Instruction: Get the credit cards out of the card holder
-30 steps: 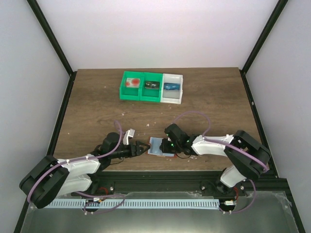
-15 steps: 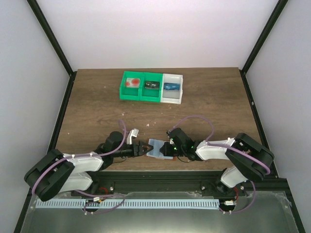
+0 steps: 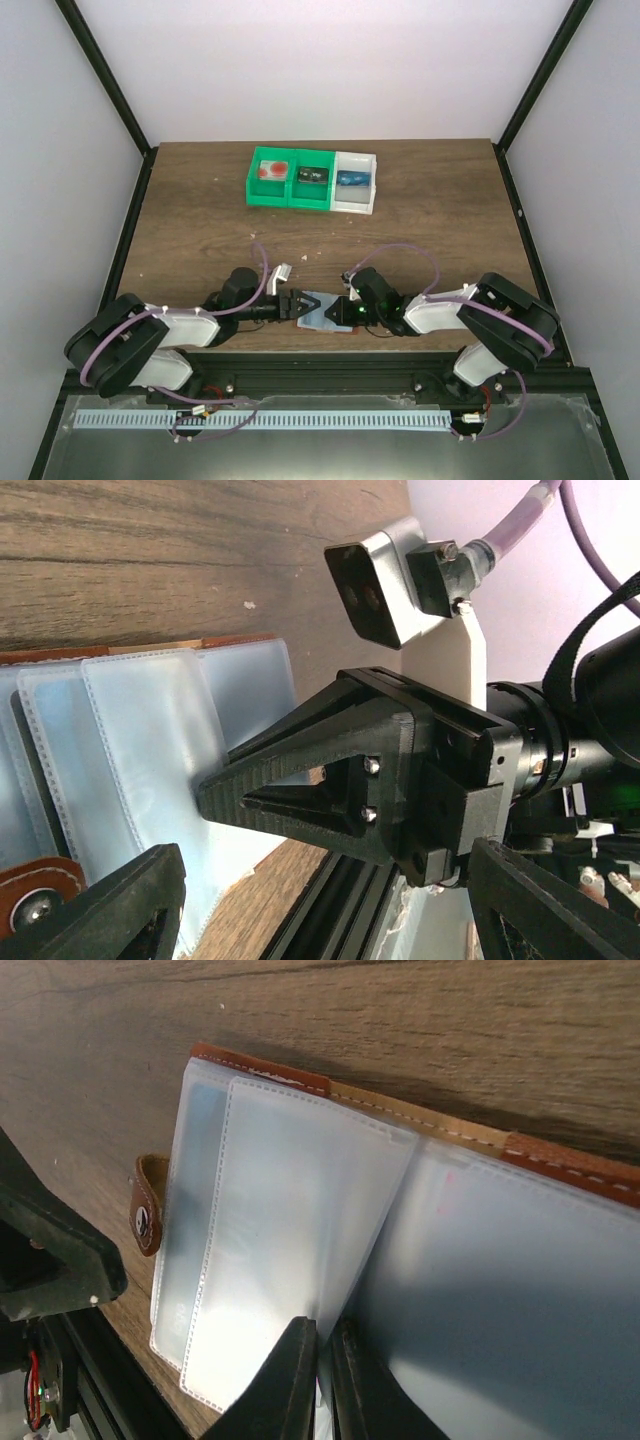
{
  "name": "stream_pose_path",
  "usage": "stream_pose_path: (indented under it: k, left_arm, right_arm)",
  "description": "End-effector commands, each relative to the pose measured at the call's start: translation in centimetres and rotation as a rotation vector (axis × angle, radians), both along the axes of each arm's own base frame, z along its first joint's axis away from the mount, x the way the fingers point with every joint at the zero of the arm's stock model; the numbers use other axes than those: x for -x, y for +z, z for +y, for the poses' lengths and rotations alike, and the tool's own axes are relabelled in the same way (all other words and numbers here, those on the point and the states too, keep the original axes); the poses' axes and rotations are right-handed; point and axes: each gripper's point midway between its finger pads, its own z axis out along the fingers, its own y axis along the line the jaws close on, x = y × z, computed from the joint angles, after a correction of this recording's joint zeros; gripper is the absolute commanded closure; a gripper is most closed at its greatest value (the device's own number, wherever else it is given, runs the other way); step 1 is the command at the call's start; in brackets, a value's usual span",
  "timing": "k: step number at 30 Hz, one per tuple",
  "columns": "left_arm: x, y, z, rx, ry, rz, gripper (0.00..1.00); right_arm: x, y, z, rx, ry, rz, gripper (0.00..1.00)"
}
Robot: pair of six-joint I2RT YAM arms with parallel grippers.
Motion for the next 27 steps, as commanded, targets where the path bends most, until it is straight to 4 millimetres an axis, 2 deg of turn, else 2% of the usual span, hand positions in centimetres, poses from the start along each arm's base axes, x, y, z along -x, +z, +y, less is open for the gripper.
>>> stream_pose_path:
  k: [1, 7, 15, 27]
  left_arm:
    - [-0.2, 0.4, -0.5, 0.013, -0.019, -0.039, 0.21]
    - [-0.4, -1.2, -0.2, -0.03, -0.002, -0.02, 0.21]
    - [-0.4, -2.1, -0.2, -0.044, -0.003, -0.009, 0.21]
    - [-0.1, -1.7, -0.8, 0.045, -0.009, 0.051, 0.22]
  right_arm:
    - [1.2, -1.0, -0.2, 0.016, 0.018, 0.042, 0.93]
    - [1.1, -0.9, -0.2, 0.014, 0.013, 0.039, 0.93]
    - [1.1, -1.0, -0.1, 0.009, 0.012, 0.047, 0.93]
    - [1.4, -1.1, 0.3, -0.034, 0.006, 0.074, 0.93]
